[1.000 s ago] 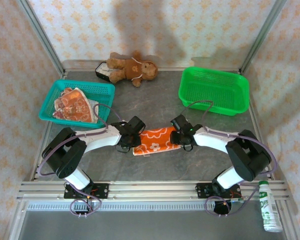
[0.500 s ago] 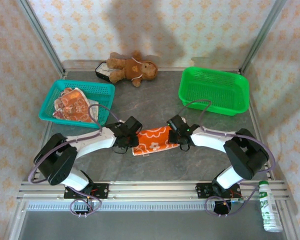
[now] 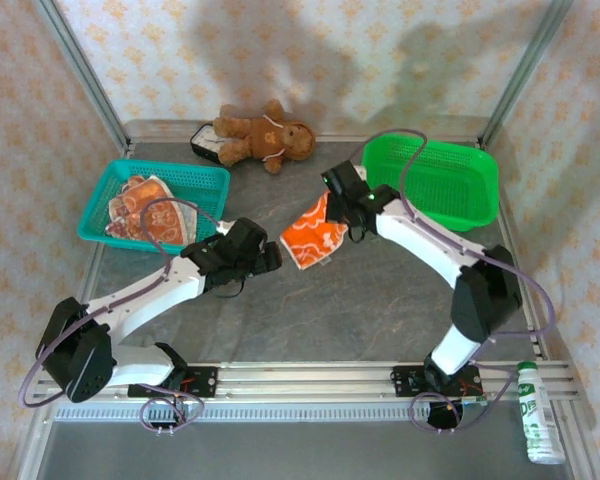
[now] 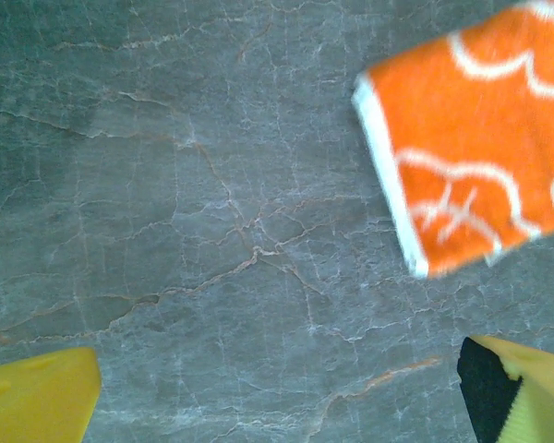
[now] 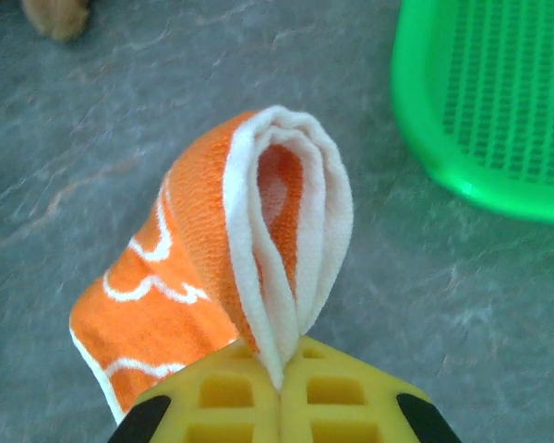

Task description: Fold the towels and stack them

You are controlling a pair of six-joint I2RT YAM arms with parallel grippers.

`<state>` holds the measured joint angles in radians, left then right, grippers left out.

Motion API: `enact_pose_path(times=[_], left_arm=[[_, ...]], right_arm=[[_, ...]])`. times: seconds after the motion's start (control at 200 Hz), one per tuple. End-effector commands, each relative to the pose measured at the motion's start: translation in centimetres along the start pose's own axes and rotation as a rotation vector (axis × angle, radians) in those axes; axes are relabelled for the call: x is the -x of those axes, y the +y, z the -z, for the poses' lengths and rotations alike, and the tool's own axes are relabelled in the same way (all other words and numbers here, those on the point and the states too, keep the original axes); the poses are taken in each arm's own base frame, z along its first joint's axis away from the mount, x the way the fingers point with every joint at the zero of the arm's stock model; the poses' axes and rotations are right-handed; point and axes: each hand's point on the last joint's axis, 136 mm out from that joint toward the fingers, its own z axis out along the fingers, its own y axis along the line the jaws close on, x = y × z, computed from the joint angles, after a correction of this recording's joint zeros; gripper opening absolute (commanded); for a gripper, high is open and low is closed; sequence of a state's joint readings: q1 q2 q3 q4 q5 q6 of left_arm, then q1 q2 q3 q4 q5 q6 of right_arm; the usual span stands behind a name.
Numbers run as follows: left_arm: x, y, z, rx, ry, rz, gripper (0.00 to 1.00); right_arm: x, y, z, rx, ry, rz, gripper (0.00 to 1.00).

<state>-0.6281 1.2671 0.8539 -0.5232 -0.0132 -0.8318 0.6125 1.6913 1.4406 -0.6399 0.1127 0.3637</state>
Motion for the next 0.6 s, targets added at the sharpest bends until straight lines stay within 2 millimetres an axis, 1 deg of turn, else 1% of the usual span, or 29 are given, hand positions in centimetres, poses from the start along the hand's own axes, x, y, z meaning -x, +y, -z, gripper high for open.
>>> enact_pose_path(times=[0.0, 0.145, 0.22, 0.325, 0.375, 0.595], left_arm=[[-0.1, 1.8, 0.4, 0.044, -0.028, 0.026, 1.0], [-0.3, 2.2, 0.8, 0.029, -0.043, 0.056, 1.0], [-0.1, 2.4, 1.3, 0.031, -0.057, 0.059, 1.0], [0.1, 2.7, 1.7, 0.035, -0.072, 0.062, 1.0], [0.2, 2.7, 1.9, 0.035, -0.077, 0.062, 1.0], [0.7, 2.5, 2.2, 0.035, -0.088, 0.066, 1.0]], right_arm=[[1.8, -2.1, -1.1, -0.142, 0.009, 0.037, 0.0], [5.6, -2.0, -2.7, -0.169, -0.014, -0.01, 0.0], [7.1, -2.3, -3.6, -0.19, -0.015, -0.032, 0.0], [9.3, -2.7, -4.3, -0.204, -0.031, -0.076, 0.0], [10.1, -3.2, -4.8, -0.212, -0.033, -0.103, 0.0], [13.6, -5.4, -5.7, -0.225, -0.062, -0.25, 0.0]])
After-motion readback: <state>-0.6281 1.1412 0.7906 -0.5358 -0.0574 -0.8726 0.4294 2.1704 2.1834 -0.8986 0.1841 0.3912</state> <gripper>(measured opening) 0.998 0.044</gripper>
